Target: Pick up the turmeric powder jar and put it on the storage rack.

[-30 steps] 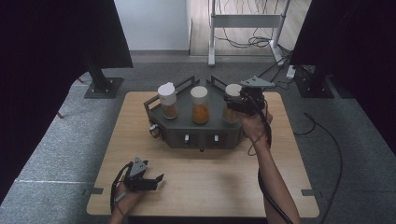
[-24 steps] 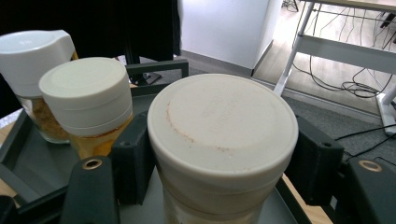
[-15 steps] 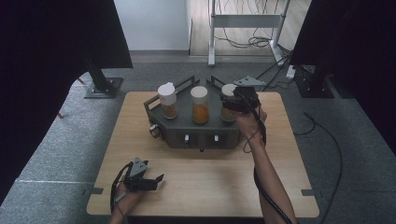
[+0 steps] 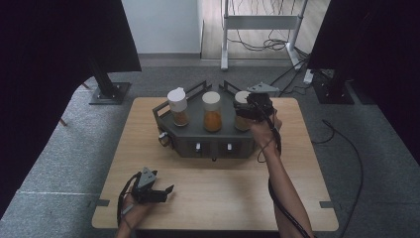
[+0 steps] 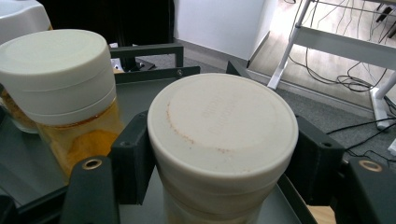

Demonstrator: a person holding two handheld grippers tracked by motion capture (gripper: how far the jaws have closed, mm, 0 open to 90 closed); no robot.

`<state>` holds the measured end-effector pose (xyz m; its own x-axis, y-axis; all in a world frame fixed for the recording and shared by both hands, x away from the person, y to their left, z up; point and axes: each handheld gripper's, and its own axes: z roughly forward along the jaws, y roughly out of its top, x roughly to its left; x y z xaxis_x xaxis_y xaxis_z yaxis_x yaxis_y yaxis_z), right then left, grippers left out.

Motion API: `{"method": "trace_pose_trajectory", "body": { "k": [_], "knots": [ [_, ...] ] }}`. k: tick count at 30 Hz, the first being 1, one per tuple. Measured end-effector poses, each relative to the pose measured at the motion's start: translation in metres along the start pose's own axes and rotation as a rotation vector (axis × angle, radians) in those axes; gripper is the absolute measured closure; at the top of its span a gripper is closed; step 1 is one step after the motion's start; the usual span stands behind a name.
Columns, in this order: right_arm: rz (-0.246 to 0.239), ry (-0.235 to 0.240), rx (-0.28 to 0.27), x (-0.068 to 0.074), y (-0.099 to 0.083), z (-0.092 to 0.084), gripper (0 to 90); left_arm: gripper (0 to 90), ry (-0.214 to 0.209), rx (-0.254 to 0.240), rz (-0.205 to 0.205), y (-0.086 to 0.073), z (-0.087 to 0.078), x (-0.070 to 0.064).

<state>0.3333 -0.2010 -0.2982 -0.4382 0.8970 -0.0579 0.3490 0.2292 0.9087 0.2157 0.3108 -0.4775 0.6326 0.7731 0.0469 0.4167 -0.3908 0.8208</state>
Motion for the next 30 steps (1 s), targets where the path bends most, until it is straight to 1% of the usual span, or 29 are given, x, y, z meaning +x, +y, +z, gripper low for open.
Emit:
{"method": "trace_pose_trajectory", "body": {
  "k": [9, 11, 14, 15, 18, 20, 30],
  "knots": [
    [0.004, 0.009, -0.007, -0.003, -0.002, 0.001, 32.6, 10.2, 0.001, 0.000, 0.003, 0.000, 0.000, 0.000],
    [0.008, 0.018, -0.016, -0.005, -0.003, 0.000, 27.9, 10.2, 0.001, 0.002, 0.004, 0.000, 0.000, 0.000],
    [-0.002, 0.012, 0.002, -0.005, -0.001, 0.001, 19.2, 10.2, 0.001, 0.003, 0.005, 0.000, 0.000, 0.000],
    [-0.004, 0.008, 0.005, -0.005, -0.001, 0.001, 18.5, 10.2, 0.002, 0.002, 0.007, 0.000, 0.000, -0.001],
    [-0.010, 0.027, -0.013, -0.008, -0.007, 0.000, 14.5, 10.2, 0.003, 0.005, 0.009, 0.001, 0.000, -0.001],
    [-0.022, 0.024, -0.023, -0.006, -0.009, -0.002, 12.7, 10.2, 0.003, 0.006, 0.009, 0.001, 0.000, -0.001],
    [-0.018, 0.008, -0.049, -0.004, -0.021, -0.015, 12.7, 10.2, 0.005, 0.007, 0.012, 0.001, 0.000, -0.002]
  ]
}}
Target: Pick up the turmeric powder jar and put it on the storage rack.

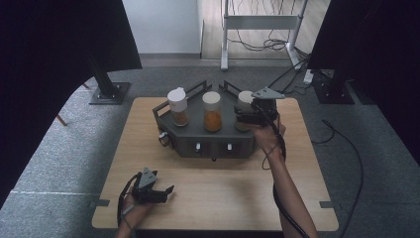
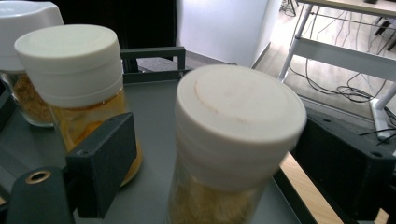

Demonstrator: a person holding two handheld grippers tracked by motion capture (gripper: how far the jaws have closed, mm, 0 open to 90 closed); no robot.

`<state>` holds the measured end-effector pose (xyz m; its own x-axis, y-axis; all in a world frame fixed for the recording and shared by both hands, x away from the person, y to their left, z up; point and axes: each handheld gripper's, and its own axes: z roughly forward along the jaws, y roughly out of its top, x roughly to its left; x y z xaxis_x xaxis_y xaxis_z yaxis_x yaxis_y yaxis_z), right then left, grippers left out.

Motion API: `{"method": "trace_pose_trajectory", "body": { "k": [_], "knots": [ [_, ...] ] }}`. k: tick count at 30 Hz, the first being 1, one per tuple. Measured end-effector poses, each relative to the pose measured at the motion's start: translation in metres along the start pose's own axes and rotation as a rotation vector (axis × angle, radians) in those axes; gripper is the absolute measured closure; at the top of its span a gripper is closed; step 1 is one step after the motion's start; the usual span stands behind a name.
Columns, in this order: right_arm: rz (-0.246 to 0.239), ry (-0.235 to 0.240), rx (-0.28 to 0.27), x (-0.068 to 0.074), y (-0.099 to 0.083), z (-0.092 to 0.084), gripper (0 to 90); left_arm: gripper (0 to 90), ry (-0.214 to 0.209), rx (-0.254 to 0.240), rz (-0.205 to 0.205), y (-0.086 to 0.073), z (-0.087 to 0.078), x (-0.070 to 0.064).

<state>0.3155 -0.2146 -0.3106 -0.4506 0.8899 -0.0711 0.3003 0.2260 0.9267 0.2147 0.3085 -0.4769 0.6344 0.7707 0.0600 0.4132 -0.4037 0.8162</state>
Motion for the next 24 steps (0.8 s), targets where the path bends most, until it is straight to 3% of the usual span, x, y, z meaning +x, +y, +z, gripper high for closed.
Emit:
{"method": "trace_pose_trajectory", "body": {
  "k": [24],
  "knots": [
    [0.058, -0.004, -0.004, -0.014, -0.048, -0.050, 14.0, 10.2, 0.007, 0.009, 0.013, 0.002, 0.001, -0.002]
  ]
}}
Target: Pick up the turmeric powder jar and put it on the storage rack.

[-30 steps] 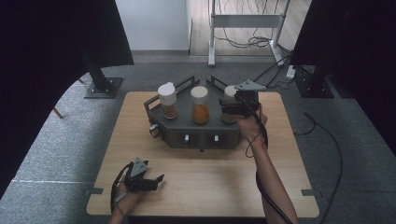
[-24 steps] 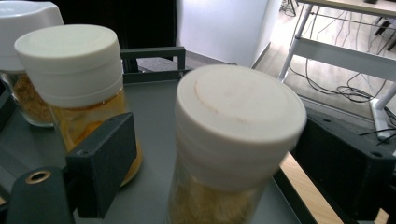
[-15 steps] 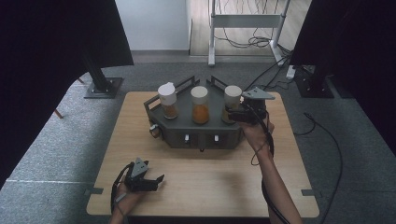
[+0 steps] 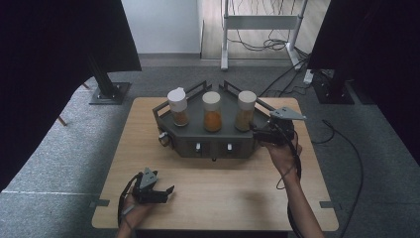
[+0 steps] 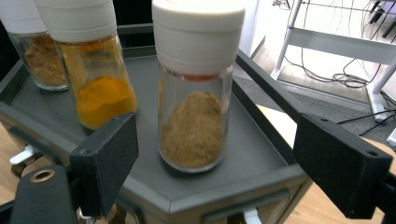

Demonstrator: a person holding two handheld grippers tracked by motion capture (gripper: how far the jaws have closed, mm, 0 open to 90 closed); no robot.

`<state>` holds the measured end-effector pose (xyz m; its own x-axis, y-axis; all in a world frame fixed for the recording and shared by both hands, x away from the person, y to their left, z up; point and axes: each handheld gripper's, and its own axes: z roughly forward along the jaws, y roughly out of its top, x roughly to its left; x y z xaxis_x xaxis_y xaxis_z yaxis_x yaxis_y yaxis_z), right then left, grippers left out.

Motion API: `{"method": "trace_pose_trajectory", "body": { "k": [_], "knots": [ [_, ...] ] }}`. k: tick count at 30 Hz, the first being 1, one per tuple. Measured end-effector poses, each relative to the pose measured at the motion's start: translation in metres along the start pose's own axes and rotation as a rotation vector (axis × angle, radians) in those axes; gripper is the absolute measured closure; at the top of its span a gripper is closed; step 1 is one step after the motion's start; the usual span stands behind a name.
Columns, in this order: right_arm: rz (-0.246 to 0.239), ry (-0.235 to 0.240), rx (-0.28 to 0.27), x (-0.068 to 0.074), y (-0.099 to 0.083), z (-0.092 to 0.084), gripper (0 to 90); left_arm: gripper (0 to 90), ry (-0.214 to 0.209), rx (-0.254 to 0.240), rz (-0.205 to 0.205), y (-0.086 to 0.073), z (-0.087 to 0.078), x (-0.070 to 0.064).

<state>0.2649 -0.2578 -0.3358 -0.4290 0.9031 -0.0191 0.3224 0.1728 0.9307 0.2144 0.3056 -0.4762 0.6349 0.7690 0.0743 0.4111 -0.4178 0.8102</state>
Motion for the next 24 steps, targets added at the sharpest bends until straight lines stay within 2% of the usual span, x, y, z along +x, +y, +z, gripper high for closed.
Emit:
{"method": "trace_pose_trajectory", "body": {
  "k": [13, 24],
  "knots": [
    [0.010, 0.020, 0.024, -0.004, -0.023, -0.018, 14.4, 10.2, 0.003, 0.000, 0.001, 0.000, 0.000, -0.001],
    [-0.004, 0.035, 0.059, -0.001, -0.040, -0.028, 14.5, 10.2, 0.004, 0.001, 0.000, 0.000, 0.000, -0.001]
  ]
}}
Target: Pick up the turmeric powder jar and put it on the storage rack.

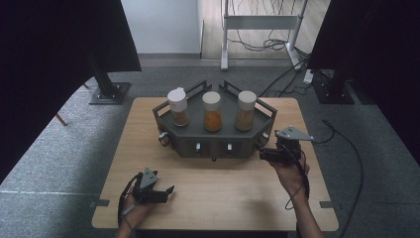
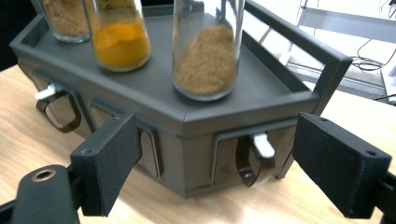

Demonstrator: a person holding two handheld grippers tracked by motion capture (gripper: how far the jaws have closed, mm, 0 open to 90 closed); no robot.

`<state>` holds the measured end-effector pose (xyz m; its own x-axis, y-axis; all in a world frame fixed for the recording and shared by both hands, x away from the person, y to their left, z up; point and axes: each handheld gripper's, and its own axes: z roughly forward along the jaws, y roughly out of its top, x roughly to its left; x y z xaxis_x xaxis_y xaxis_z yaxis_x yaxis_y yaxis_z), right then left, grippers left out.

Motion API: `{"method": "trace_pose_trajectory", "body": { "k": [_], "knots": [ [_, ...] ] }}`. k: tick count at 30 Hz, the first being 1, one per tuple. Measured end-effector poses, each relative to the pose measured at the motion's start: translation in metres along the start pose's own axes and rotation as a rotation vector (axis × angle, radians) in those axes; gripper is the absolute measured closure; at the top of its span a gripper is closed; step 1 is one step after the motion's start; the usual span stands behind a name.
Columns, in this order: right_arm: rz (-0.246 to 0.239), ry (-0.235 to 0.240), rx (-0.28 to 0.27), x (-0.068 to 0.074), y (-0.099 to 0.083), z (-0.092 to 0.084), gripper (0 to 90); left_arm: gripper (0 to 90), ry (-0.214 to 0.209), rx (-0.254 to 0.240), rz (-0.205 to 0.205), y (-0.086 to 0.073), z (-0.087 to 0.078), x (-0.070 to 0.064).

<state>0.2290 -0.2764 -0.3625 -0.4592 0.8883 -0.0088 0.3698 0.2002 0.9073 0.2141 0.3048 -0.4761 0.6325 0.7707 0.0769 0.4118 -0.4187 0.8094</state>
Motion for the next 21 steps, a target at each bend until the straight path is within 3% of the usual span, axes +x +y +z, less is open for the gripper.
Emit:
{"method": "trace_pose_trajectory", "body": {
  "k": [9, 21],
  "knots": [
    [-0.044, -0.019, 0.054, 0.008, -0.017, -0.004, 14.5, 10.2, 0.003, 0.002, 0.001, 0.000, 0.000, 0.000],
    [-0.020, -0.026, 0.094, 0.007, -0.043, -0.002, 14.7, 10.2, 0.006, 0.001, -0.002, 0.000, 0.000, -0.001]
  ]
}}
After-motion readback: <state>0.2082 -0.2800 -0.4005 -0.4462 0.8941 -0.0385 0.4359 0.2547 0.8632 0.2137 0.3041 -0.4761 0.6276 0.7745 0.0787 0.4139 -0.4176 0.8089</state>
